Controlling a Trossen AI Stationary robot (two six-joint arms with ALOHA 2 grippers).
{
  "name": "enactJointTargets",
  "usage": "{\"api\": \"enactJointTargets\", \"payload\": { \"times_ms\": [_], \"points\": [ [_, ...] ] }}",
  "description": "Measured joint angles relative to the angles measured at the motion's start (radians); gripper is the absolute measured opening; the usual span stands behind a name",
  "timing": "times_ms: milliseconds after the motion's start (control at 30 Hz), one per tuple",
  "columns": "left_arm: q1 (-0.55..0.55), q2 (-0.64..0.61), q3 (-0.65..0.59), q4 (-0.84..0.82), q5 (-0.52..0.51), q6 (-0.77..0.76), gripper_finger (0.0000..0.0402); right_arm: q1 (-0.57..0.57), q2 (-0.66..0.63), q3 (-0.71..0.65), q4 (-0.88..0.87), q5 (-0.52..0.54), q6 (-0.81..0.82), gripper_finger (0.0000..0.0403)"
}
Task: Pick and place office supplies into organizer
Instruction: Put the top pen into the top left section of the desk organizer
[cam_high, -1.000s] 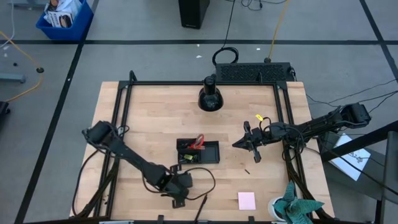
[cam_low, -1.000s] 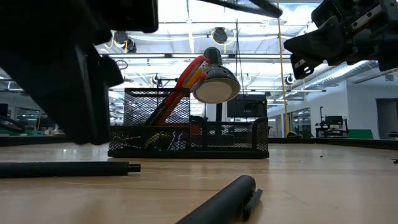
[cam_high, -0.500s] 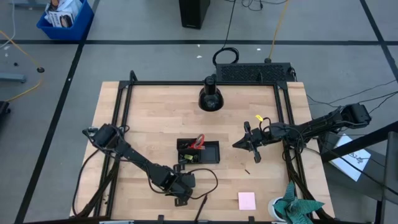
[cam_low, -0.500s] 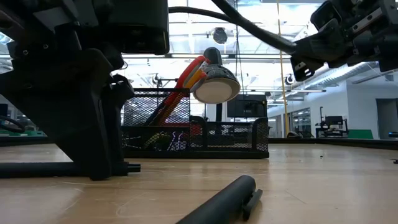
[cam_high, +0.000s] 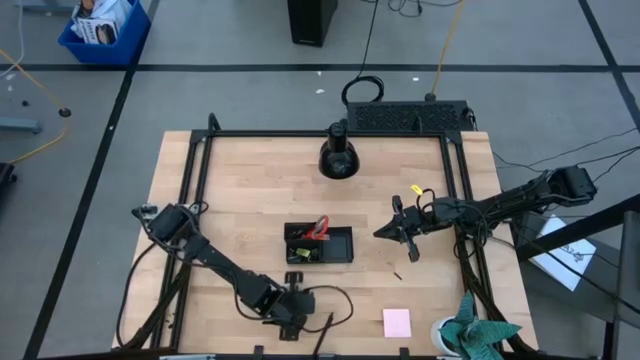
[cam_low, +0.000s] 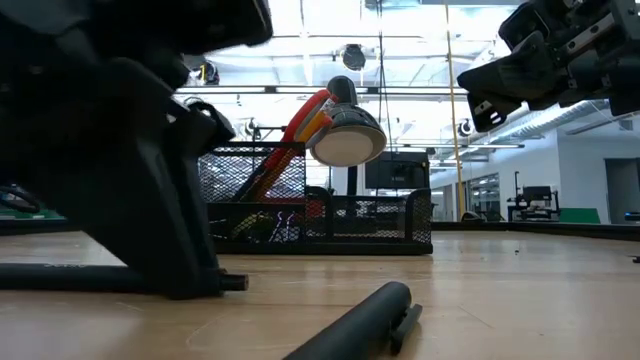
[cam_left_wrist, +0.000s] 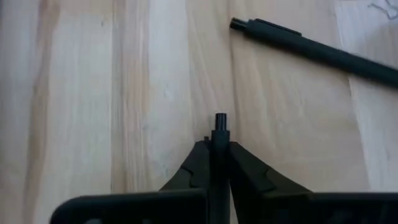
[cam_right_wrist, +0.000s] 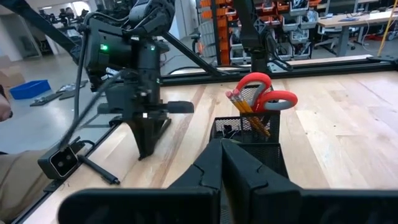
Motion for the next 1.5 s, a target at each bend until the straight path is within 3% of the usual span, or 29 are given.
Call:
{"api": "enactJointTargets", "payload": {
  "times_ms": [167, 400, 533, 633, 833, 933, 1167, 1500],
  "points": [
    [-0.035, -0.075, 0.003, -0.002, -0.191, 0.116, 0.0049, 0.0, 0.0, 0.0, 0.0, 0.0, 0.013, 0.0],
    [-0.075, -0.318, 0.006, 0.012, -0.504, 0.3, 0.0033, 0.0, 0.0, 0.0, 0.003, -0.003, 0.015, 0.0],
    [-0.059, -0.458, -0.063, 0.129, -0.586, 0.46, 0.0032, 0.0, 0.0, 0.0, 0.006, -0.004, 0.015, 0.0],
    [-0.004, -0.545, -0.195, 0.303, -0.55, 0.532, 0.0038, 0.0, 0.0, 0.0, 0.007, -0.004, 0.015, 0.0],
    [0.135, -0.649, -0.518, 0.999, -0.309, 0.728, 0.0032, 0.0, 0.0, 0.0, 0.007, -0.004, 0.015, 0.0],
    [0.209, -0.644, -0.617, 1.161, -0.247, 0.732, 0.0031, 0.0, 0.0, 0.0, 0.008, -0.004, 0.015, 0.0],
    [0.318, -0.615, -0.662, 1.217, -0.132, 0.681, 0.0034, 0.0, 0.0, 0.0, 0.016, -0.004, 0.015, 0.0],
    [0.406, -0.503, -0.659, 1.192, -0.148, 0.626, 0.0034, 0.0, 0.0, 0.0, 0.016, -0.003, 0.008, 0.0]
  ]
}}
